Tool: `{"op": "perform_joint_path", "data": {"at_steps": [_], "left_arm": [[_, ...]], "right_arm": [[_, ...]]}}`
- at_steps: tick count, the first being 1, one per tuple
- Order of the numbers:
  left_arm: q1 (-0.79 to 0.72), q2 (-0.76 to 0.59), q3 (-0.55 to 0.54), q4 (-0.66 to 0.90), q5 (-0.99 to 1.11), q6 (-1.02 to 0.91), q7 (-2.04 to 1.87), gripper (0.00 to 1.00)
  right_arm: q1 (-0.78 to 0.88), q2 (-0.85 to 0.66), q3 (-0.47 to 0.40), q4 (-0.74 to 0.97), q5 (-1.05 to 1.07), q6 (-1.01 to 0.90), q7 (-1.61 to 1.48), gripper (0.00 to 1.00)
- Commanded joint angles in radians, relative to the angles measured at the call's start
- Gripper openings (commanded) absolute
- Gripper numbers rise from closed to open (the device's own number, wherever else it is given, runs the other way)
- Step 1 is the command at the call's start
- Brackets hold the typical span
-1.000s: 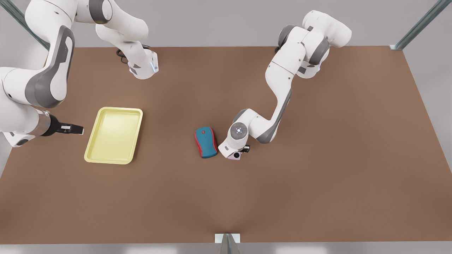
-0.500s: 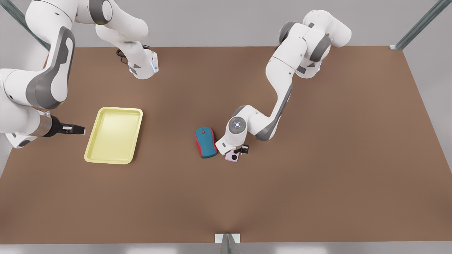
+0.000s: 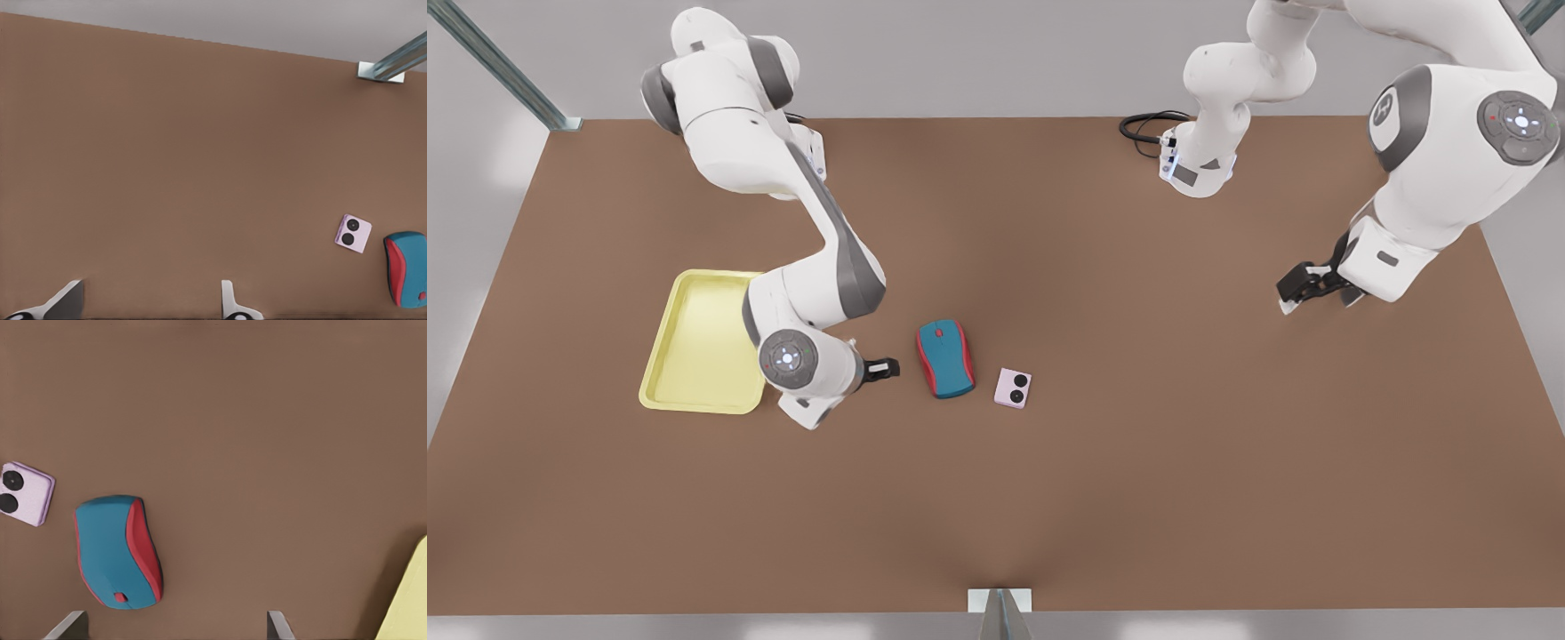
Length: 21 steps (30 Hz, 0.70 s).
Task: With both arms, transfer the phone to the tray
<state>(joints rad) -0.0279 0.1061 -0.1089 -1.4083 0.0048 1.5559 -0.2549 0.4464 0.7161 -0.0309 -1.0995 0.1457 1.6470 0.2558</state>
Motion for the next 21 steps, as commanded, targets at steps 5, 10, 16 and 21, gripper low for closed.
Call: {"op": "perform_joint_path", "data": {"at_steps": [5,10,16,21], "left_arm": [[-0.012,0.023,-0.009,0.000,0.037,-0.137,0.217,1.00],[-0.012,0.027,-0.011,0.002,0.035,-0.149,0.218,1.00],[-0.012,0.026,-0.015,0.002,0.035,-0.152,0.217,1.00],[-0.014,0.032,-0.015,0.002,0.035,-0.158,0.215,1.00]], "right_arm": [[0.118,0.332,0.003,0.354,0.015,0.283,0.927,1.00],[0.241,0.390,-0.009,0.365,0.012,0.410,1.160,1.00],[0.273,0.437,-0.017,0.368,0.011,0.471,1.192,1.00],[0.318,0.471,-0.087,0.363,0.005,0.456,1.185,1.00]]}}
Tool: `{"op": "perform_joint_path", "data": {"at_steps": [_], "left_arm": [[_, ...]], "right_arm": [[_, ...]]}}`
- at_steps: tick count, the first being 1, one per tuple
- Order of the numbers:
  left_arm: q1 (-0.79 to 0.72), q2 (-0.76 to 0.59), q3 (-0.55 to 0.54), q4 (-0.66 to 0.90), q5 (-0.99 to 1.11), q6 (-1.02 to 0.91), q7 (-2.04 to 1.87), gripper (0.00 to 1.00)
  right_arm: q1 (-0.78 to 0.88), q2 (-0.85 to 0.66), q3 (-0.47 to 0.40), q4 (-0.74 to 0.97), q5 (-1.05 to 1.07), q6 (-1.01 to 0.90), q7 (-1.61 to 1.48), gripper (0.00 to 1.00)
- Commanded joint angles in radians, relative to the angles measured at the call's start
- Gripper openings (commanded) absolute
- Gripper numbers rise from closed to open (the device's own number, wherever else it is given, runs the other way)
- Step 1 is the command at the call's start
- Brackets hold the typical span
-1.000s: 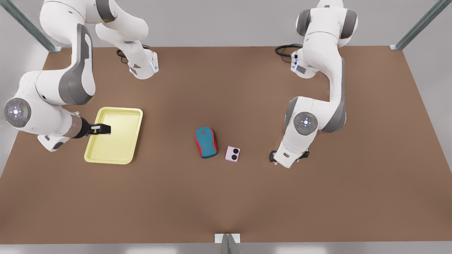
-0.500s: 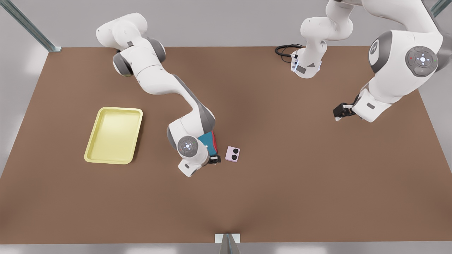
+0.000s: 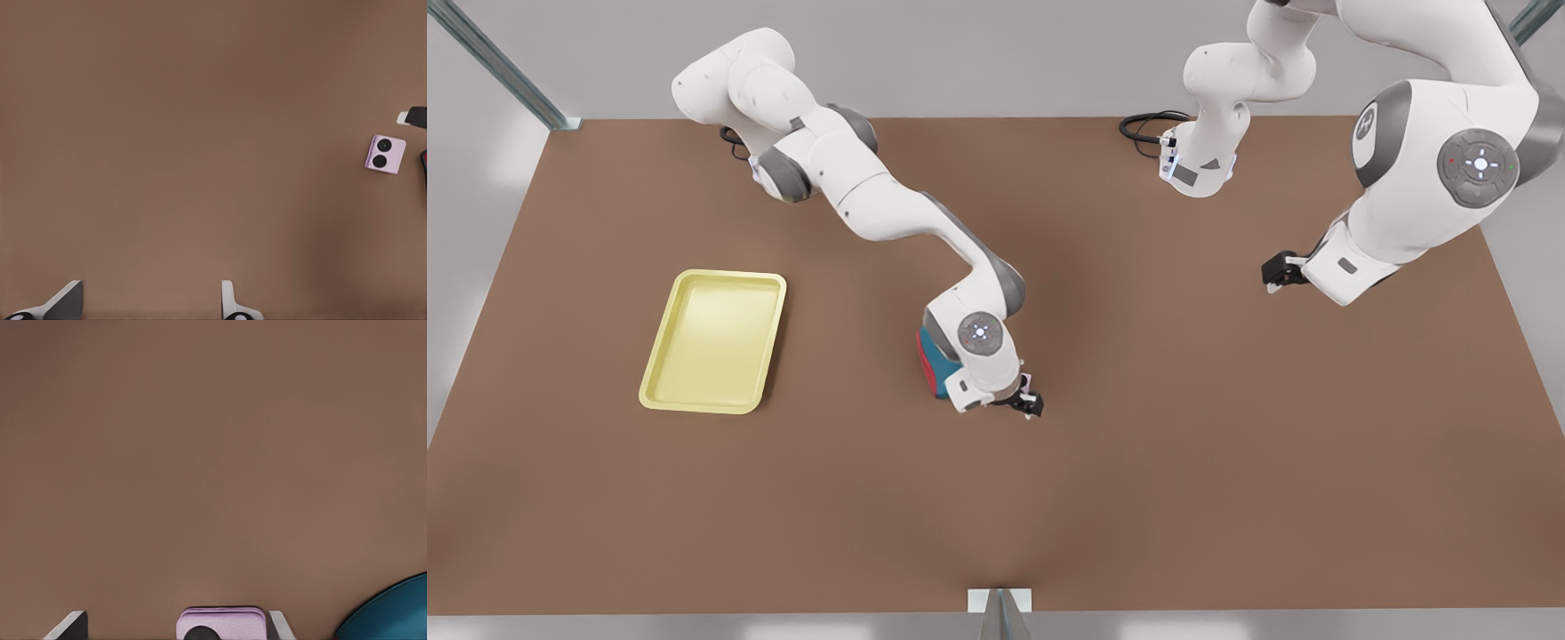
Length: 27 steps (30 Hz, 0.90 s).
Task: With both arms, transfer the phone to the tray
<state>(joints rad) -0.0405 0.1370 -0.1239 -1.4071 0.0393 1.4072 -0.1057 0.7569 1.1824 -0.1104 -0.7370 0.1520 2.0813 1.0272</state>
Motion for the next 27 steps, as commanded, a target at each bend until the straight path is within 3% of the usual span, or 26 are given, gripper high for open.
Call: {"op": "perform_joint_path", "data": {"at_steps": [1,16,18,27], "left_arm": [[-0.002,0.001,0.000,0.000,0.001,-0.011,0.064,1.00],[-0.007,0.033,-0.005,0.000,0.001,-0.010,0.003,1.00],[-0.016,0.035,-0.006,-0.001,0.001,-0.008,-0.022,1.00],[-0.024,0.052,-0.006,-0.001,0.002,-0.010,-0.043,1.00]], "right_arm": [[0.015,0.008,-0.020,0.001,-0.002,0.011,0.412,1.00],[0.058,0.062,-0.023,0.044,0.001,-0.030,0.338,1.00],[0.047,0.052,0.012,0.031,0.001,-0.032,0.214,1.00],[0.039,0.052,0.017,0.002,0.000,-0.032,-0.107,1.00]]}}
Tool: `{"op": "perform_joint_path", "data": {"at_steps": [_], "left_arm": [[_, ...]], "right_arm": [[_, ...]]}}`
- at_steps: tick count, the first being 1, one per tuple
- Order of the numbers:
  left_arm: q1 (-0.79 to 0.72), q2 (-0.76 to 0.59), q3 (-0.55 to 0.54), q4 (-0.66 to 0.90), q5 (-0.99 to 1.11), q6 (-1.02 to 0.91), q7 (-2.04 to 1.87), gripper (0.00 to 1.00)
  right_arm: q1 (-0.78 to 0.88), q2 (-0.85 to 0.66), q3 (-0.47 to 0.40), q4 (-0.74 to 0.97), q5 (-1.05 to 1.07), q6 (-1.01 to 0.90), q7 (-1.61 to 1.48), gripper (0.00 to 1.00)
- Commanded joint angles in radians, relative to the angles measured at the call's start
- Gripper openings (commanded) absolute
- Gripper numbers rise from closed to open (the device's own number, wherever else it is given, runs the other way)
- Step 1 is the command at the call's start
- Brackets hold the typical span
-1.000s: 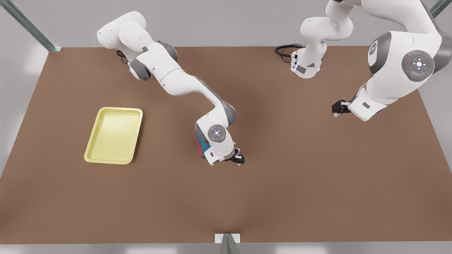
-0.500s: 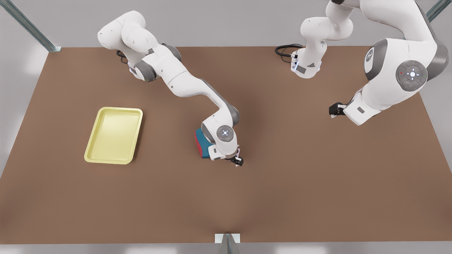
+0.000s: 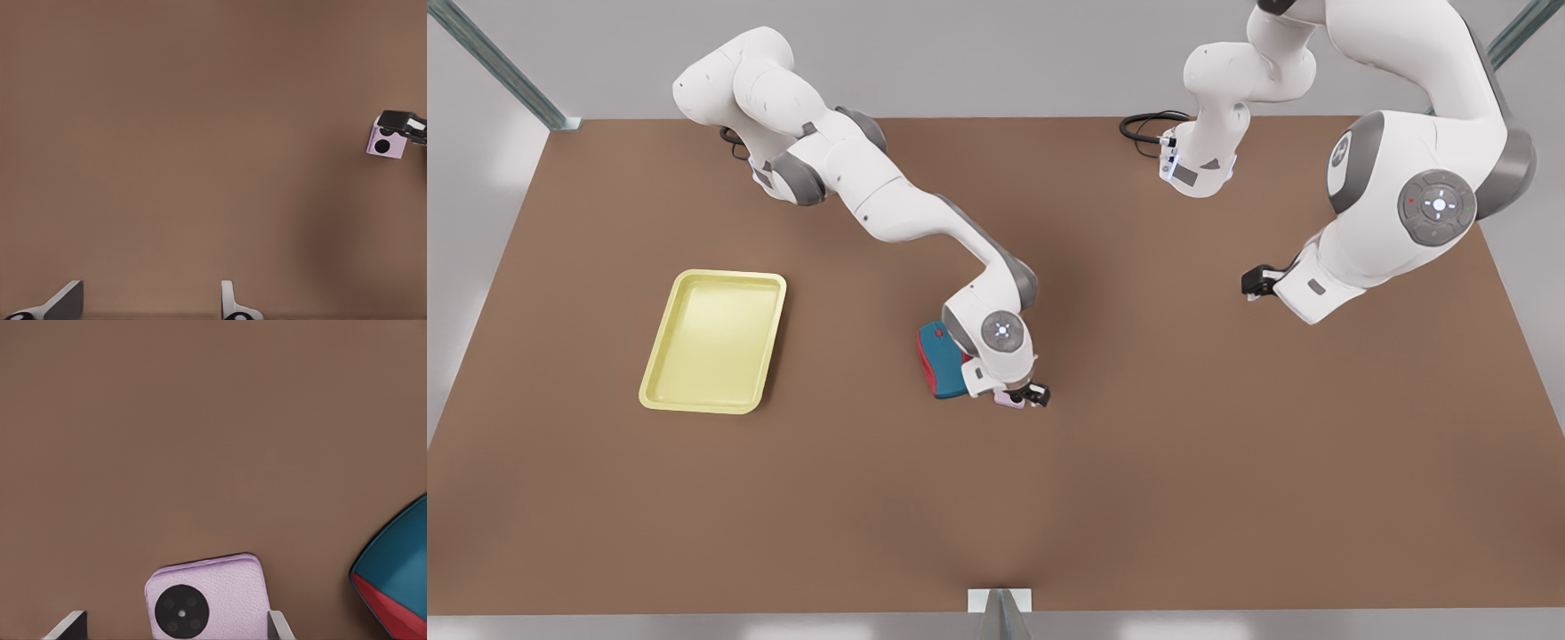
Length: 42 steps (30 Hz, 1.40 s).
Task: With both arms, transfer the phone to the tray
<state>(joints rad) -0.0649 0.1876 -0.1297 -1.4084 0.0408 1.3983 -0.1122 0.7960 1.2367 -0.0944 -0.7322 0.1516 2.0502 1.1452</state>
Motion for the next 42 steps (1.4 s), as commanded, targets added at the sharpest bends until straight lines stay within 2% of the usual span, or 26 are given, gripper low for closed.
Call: {"op": "perform_joint_path", "data": {"at_steps": [1,10,26,27,32,36,42], "left_arm": [[0.000,0.003,0.001,0.000,0.001,0.001,-0.037,1.00],[0.000,0.003,-0.001,0.000,0.001,-0.001,-0.038,1.00],[0.000,0.010,0.001,0.000,0.001,-0.001,-0.037,1.00],[0.000,0.010,0.001,0.000,-0.001,-0.001,-0.037,1.00],[0.000,0.012,0.001,0.000,-0.001,-0.001,-0.037,1.00],[0.000,0.012,0.001,0.002,-0.001,-0.001,-0.038,1.00],[0.000,0.012,0.001,0.002,-0.002,-0.001,-0.037,1.00]], "right_arm": [[0.005,0.000,0.002,-0.004,0.000,-0.001,-0.228,1.00],[0.006,-0.003,-0.001,-0.036,0.002,-0.010,-0.389,1.00],[0.009,0.000,0.005,-0.049,0.009,-0.012,-0.395,1.00],[0.009,0.000,0.005,-0.049,0.011,-0.015,-0.394,0.95],[0.011,0.004,0.005,-0.049,0.011,-0.013,-0.394,0.95],[0.009,0.003,0.004,-0.049,0.013,-0.028,-0.395,0.84],[0.009,-0.023,0.002,-0.081,0.032,-0.031,-0.400,0.81]]}}
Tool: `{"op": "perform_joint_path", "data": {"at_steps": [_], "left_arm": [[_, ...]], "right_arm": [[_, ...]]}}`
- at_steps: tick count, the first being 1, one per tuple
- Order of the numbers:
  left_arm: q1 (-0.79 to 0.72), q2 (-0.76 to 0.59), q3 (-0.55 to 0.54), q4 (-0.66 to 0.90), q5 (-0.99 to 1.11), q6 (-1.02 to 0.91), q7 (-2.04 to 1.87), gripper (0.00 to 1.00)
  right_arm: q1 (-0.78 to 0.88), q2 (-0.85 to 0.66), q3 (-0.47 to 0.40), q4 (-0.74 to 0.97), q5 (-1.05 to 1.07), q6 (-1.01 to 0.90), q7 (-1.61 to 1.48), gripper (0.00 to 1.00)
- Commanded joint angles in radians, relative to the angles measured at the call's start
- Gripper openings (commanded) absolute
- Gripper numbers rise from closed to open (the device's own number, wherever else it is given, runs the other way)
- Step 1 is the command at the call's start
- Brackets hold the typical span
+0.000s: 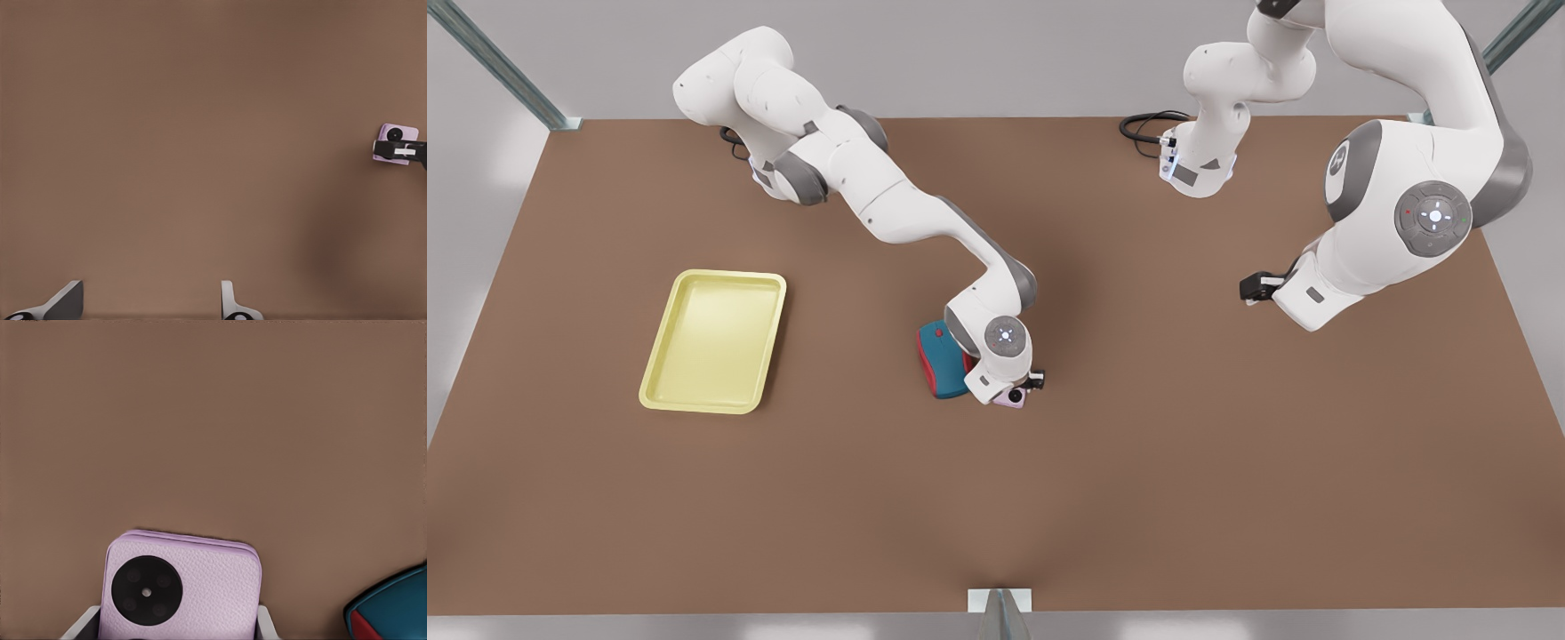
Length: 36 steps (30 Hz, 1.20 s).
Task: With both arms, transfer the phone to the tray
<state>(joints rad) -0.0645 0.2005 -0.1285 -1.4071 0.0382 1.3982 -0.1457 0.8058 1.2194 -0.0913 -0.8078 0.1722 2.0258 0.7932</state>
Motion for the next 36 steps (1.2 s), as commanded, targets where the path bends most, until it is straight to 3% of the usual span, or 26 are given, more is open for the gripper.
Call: {"op": "perform_joint_path", "data": {"at_steps": [1,4,8,15,19,21,22,25,31,32,33,36], "left_arm": [[0.000,-0.001,0.000,0.000,0.000,-0.001,-0.003,1.00],[0.000,-0.001,0.000,0.000,0.000,-0.001,-0.003,1.00],[0.000,-0.001,0.000,0.000,0.000,-0.001,-0.005,1.00],[0.000,-0.003,0.000,0.000,0.000,-0.001,-0.005,1.00],[0.000,-0.004,0.000,0.000,-0.001,-0.002,-0.005,1.00],[-0.001,-0.004,0.000,0.000,-0.001,-0.002,-0.005,1.00],[0.000,-0.004,0.000,0.000,-0.001,-0.002,-0.005,1.00],[0.000,-0.004,0.000,0.000,-0.001,-0.002,-0.014,1.00],[0.000,-0.003,0.000,0.000,-0.003,-0.001,-0.018,1.00],[0.000,-0.001,0.000,0.000,-0.003,-0.001,-0.018,1.00],[0.000,-0.001,0.000,0.000,-0.003,-0.001,-0.018,1.00],[0.000,-0.003,0.000,0.000,-0.003,-0.001,-0.018,1.00]], "right_arm": [[0.001,-0.023,-0.001,-0.027,0.020,-0.001,-0.049,0.81],[0.001,-0.063,-0.002,-0.077,0.021,0.007,-0.054,0.81],[-0.033,-0.262,-0.008,-0.278,0.029,0.011,-0.132,0.81],[-0.227,-0.731,-0.021,-0.916,0.021,0.099,-0.574,0.80],[-0.313,-0.926,-0.163,-1.199,0.020,0.105,-0.920,0.80],[-0.415,-1.017,-0.185,-1.315,0.003,0.103,-1.065,0.80],[-0.459,-1.025,-0.188,-1.334,0.001,0.097,-1.121,0.80],[-0.497,-1.041,-0.312,-1.393,-0.111,0.100,-1.264,0.80],[-0.571,-0.939,-0.311,-1.409,-0.143,0.163,-1.332,0.81],[-0.570,-0.931,-0.311,-1.409,-0.143,0.168,-1.332,0.85],[-0.570,-0.928,-0.311,-1.409,-0.143,0.169,-1.332,1.00],[-0.570,-0.929,-0.311,-1.400,-0.143,0.163,-1.325,1.00]]}}
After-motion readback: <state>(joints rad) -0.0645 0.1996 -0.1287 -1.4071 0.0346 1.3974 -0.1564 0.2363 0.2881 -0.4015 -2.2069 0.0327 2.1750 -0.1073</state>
